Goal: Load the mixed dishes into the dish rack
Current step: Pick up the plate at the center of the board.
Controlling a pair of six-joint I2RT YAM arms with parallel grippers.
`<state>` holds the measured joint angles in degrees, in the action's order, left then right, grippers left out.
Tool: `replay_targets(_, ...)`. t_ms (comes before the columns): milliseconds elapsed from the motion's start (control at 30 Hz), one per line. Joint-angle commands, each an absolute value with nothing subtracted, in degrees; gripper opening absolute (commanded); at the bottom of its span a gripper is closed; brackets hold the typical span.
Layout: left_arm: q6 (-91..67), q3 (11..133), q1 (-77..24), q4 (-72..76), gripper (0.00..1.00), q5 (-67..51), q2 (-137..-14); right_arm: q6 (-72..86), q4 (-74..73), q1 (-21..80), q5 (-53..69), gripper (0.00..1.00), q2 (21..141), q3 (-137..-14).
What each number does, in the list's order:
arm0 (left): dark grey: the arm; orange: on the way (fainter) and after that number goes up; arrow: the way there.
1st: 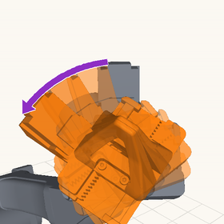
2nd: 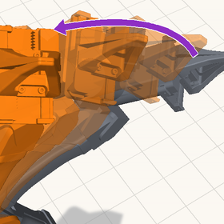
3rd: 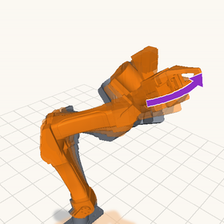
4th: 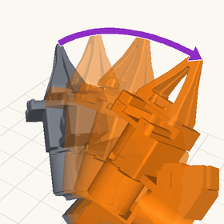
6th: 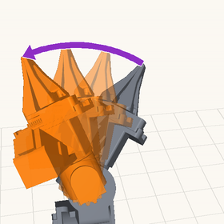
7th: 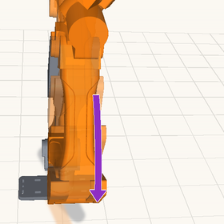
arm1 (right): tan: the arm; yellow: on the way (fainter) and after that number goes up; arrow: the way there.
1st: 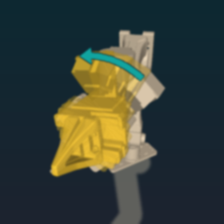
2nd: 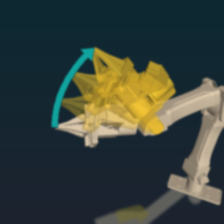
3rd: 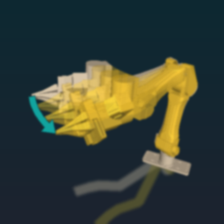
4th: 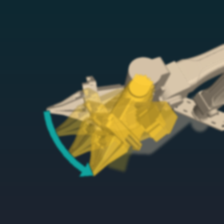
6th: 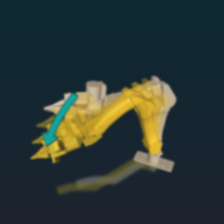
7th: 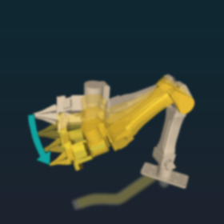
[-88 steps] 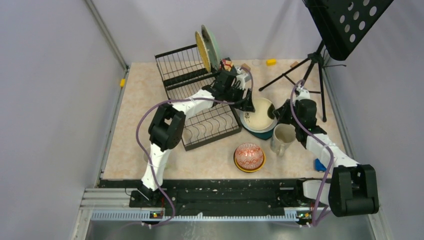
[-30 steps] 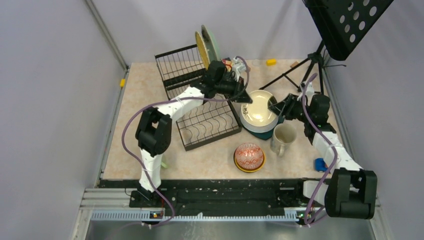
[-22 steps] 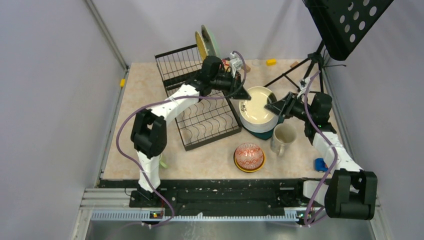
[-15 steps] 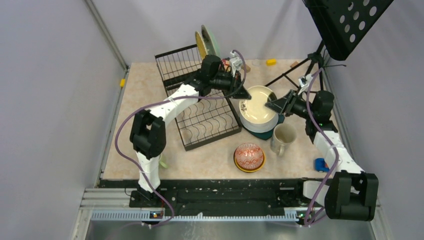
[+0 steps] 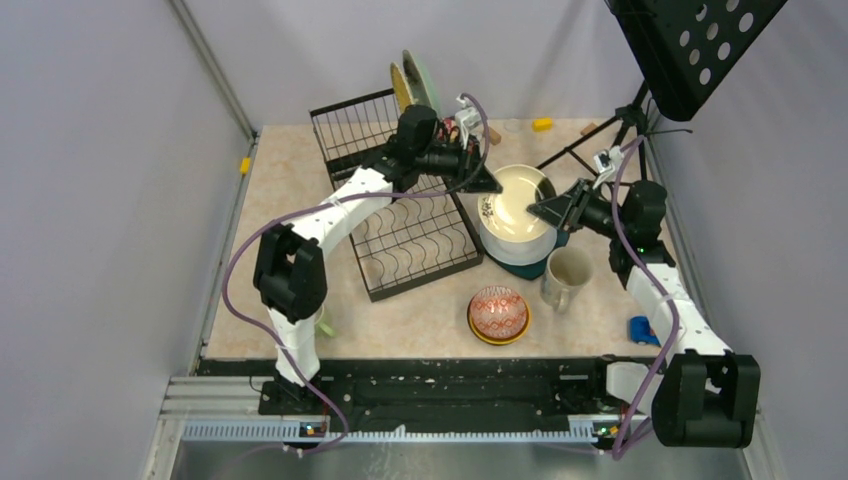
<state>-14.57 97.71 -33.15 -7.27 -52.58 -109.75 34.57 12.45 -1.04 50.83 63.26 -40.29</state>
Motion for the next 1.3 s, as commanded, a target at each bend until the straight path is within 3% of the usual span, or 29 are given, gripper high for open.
replay_targets(0,-17.0,97.0,-33.3,-1.5,0.0,-53.3,-106.0,36.3,16.9,-0.4,51.4,0.24,62.5,-42.8)
replay_targets(133,-17.7,96.1,-33.2,-0.4,0.0,-52.3,-105.6,38.4,19.5,-0.4,51.9,0.03,62.8,-42.5)
replay_targets(233,-17.3,96.0,-33.3,-0.7,0.03,-51.4,-105.7,38.6,19.4,1.2,51.3,0.0,62.4,-42.4)
replay_targets(300,-17.2,95.7,-33.2,-0.8,0.26,-50.7,-105.4,37.3,17.8,1.8,49.9,0.0,61.6,-43.0)
replay_targets(400,-16.5,95.3,-33.2,-1.4,0.5,-49.2,-104.6,33.9,12.4,2.5,46.4,0.0,60.3,-44.9)
replay_targets(767,-9.2,92.5,-33.2,-6.3,0.92,-37.1,-96.6,24.9,-3.0,3.9,32.3,0.0,56.3,-50.4)
replay_targets(1000,-6.3,85.5,-33.2,-2.5,0.98,-25.7,-86.5,22.8,-7.1,7.8,21.6,0.0,54.1,-54.3)
replay_targets(1267,-4.3,74.4,-32.8,5.2,0.99,-2.3,-74.9,15.5,-11.2,19.5,5.7,0.0,54.6,-61.6)
